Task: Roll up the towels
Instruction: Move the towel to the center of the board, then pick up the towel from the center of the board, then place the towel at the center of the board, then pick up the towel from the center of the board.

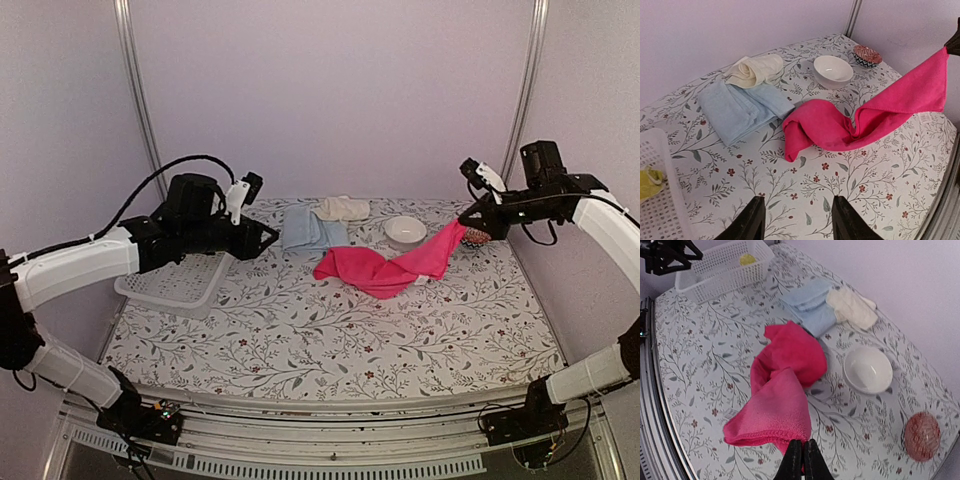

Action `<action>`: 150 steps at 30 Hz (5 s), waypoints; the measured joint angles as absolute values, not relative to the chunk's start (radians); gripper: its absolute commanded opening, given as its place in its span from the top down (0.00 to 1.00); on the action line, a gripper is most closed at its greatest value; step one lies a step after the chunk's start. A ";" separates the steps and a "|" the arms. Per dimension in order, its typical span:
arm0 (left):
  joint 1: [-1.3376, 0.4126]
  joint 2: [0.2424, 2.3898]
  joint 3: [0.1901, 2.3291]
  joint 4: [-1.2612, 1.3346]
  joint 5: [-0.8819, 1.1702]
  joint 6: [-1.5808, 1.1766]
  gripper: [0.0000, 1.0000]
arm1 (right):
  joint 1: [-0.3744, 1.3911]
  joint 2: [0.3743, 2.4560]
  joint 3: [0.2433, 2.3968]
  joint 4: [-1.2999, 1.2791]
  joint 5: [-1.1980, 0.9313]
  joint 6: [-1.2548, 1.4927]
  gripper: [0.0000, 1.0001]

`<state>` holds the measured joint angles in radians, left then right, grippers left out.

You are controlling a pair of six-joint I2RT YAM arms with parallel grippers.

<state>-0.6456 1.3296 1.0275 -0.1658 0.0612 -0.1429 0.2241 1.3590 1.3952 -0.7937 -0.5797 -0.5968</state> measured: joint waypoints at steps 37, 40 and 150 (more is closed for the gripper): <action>-0.670 2.283 1.786 -0.391 0.036 -0.186 1.00 | 0.025 1.497 1.174 -0.717 -0.371 -0.533 0.97; -0.670 2.140 1.726 -0.400 0.010 -0.131 1.00 | -0.041 1.509 1.322 -0.725 -0.411 -0.506 0.97; -0.681 1.768 1.164 -0.356 0.276 -0.270 0.64 | 0.154 1.374 1.415 -0.669 -0.287 -0.616 0.97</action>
<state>-0.6811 1.7679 1.1637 -0.3557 0.2764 -0.2699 0.1543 1.3739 1.4155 -0.6689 -0.2867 -0.6155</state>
